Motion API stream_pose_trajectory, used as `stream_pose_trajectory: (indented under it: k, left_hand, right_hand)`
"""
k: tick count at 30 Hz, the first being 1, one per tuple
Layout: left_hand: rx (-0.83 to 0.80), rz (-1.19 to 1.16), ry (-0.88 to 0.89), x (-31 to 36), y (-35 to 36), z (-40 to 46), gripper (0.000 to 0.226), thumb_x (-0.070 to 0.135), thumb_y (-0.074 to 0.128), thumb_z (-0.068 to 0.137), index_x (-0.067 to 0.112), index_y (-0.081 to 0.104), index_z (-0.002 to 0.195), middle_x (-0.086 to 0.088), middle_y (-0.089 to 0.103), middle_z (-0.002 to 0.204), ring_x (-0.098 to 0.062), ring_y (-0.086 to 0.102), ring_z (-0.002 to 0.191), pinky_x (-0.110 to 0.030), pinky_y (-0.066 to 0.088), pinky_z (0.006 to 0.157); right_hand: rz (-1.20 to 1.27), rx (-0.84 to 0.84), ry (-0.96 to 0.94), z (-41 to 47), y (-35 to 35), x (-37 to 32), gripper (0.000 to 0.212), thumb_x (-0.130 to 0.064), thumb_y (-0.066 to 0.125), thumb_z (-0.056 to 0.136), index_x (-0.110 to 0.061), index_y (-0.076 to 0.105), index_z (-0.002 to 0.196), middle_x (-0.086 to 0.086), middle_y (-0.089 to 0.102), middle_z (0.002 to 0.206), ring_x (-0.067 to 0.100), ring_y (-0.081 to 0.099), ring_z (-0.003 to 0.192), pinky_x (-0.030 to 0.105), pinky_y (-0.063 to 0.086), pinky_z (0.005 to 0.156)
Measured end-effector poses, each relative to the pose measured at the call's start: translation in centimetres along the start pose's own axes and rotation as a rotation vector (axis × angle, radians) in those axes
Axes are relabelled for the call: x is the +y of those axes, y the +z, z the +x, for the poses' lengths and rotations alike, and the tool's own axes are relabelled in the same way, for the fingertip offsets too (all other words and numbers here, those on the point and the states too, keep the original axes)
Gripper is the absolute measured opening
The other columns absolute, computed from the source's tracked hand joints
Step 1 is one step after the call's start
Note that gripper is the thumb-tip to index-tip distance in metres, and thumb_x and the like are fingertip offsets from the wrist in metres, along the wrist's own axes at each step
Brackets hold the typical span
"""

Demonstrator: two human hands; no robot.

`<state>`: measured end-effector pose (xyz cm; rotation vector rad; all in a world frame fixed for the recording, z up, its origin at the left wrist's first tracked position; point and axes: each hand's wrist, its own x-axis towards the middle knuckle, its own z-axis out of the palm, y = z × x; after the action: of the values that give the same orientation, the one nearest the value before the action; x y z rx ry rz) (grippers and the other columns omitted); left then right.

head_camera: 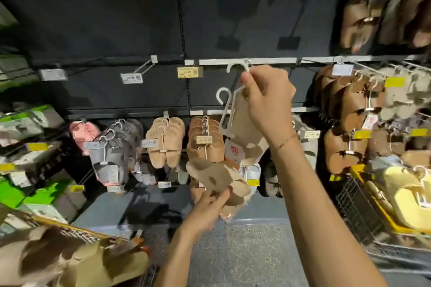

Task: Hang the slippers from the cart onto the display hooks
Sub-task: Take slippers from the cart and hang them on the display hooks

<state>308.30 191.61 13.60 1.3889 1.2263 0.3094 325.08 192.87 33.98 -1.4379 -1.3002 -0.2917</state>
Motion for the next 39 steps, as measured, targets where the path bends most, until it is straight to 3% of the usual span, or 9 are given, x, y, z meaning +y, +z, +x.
stream_pose_trajectory:
  k: [3, 7, 11, 14, 17, 23, 28, 33, 39]
  left_hand:
    - [-0.015, -0.098, 0.134, 0.9, 2.2, 0.3, 0.073, 0.06, 0.071, 0.08, 0.037, 0.027, 0.134, 0.028, 0.055, 0.118, 0.0, 0.056, 0.111, -0.031, 0.046, 0.104]
    - [0.089, -0.151, 0.209, 0.4, 6.1, 1.5, 0.1, 0.041, 0.084, 0.078, 0.031, 0.009, 0.143, 0.012, 0.052, 0.135, -0.007, 0.054, 0.118, -0.023, 0.045, 0.098]
    - [0.148, -0.211, 0.313, -0.6, 8.3, 2.6, 0.063, 0.026, 0.085, 0.08, 0.024, 0.043, 0.128, 0.005, 0.066, 0.12, -0.01, 0.068, 0.106, -0.018, 0.056, 0.079]
    - [0.054, -0.217, 0.309, -0.6, 8.8, 2.9, 0.06, 0.045, 0.077, 0.084, 0.022, 0.05, 0.132, 0.006, 0.065, 0.125, 0.0, 0.065, 0.107, -0.013, 0.054, 0.077]
    - [0.047, -0.159, 0.275, -0.9, 9.5, 3.0, 0.071, 0.074, 0.071, 0.074, 0.025, 0.056, 0.125, 0.009, 0.069, 0.118, -0.008, 0.065, 0.112, -0.028, 0.054, 0.091]
    - [0.025, -0.023, 0.281, -1.8, 10.7, 4.3, 0.06, 0.08, 0.074, 0.059, 0.034, 0.067, 0.098, 0.011, 0.074, 0.099, -0.017, 0.069, 0.098, -0.048, 0.057, 0.087]
    - [-0.097, -0.074, 0.244, -1.6, 10.6, 3.8, 0.023, 0.051, 0.078, 0.076, 0.032, 0.067, 0.086, 0.008, 0.075, 0.095, -0.023, 0.072, 0.098, -0.055, 0.054, 0.092]
    - [0.069, 0.033, 0.296, -0.2, 8.6, 2.5, 0.02, 0.017, 0.049, 0.103, 0.026, 0.064, 0.113, 0.008, 0.065, 0.113, -0.014, 0.059, 0.11, -0.029, 0.045, 0.093]
    - [0.325, 0.498, 0.434, 0.0, 5.7, 3.3, 0.021, 0.02, 0.048, 0.098, 0.039, 0.056, 0.1, 0.012, 0.033, 0.118, -0.009, 0.022, 0.115, -0.04, 0.015, 0.105]
  right_hand:
    - [-0.03, 0.05, 0.058, -0.3, -1.3, 1.0, 0.027, -0.033, 0.052, 0.096, -0.029, 0.055, 0.069, -0.011, 0.055, 0.069, 0.025, 0.059, 0.085, 0.051, 0.048, 0.081]
    - [-0.087, 0.089, 0.094, -0.7, -2.4, 1.6, 0.027, -0.035, 0.051, 0.096, -0.029, 0.059, 0.071, -0.011, 0.059, 0.073, 0.026, 0.06, 0.088, 0.052, 0.048, 0.082]
    - [-0.095, 0.106, 0.111, -0.9, -3.3, 2.0, 0.026, -0.038, 0.051, 0.096, -0.029, 0.063, 0.075, -0.012, 0.062, 0.077, 0.025, 0.061, 0.09, 0.053, 0.048, 0.084]
    - [-0.109, 0.12, 0.116, -1.1, -4.0, 2.4, 0.024, -0.039, 0.052, 0.095, -0.034, 0.062, 0.074, -0.015, 0.061, 0.077, 0.024, 0.062, 0.091, 0.054, 0.049, 0.083]
    - [-0.122, 0.118, 0.125, -1.4, -4.7, 2.8, 0.02, -0.037, 0.053, 0.094, -0.036, 0.064, 0.077, -0.018, 0.06, 0.079, 0.023, 0.062, 0.094, 0.054, 0.047, 0.086]
    - [-0.164, 0.119, 0.16, -1.9, -6.0, 3.9, 0.02, -0.038, 0.053, 0.095, -0.033, 0.069, 0.084, -0.017, 0.063, 0.085, 0.023, 0.061, 0.097, 0.055, 0.046, 0.088]
    - [-0.205, 0.102, 0.17, -1.8, -6.7, 5.4, 0.021, -0.038, 0.052, 0.094, -0.034, 0.066, 0.079, -0.015, 0.062, 0.079, 0.025, 0.063, 0.091, 0.056, 0.048, 0.084]
    - [-0.22, 0.101, 0.156, -2.4, -7.0, 6.7, 0.022, -0.036, 0.053, 0.095, -0.031, 0.065, 0.077, -0.014, 0.06, 0.072, 0.026, 0.063, 0.087, 0.053, 0.048, 0.083]
    - [-0.183, 0.071, 0.129, -2.8, -6.3, 7.3, 0.021, -0.037, 0.053, 0.096, -0.035, 0.061, 0.077, -0.013, 0.061, 0.075, 0.027, 0.065, 0.085, 0.056, 0.049, 0.081]
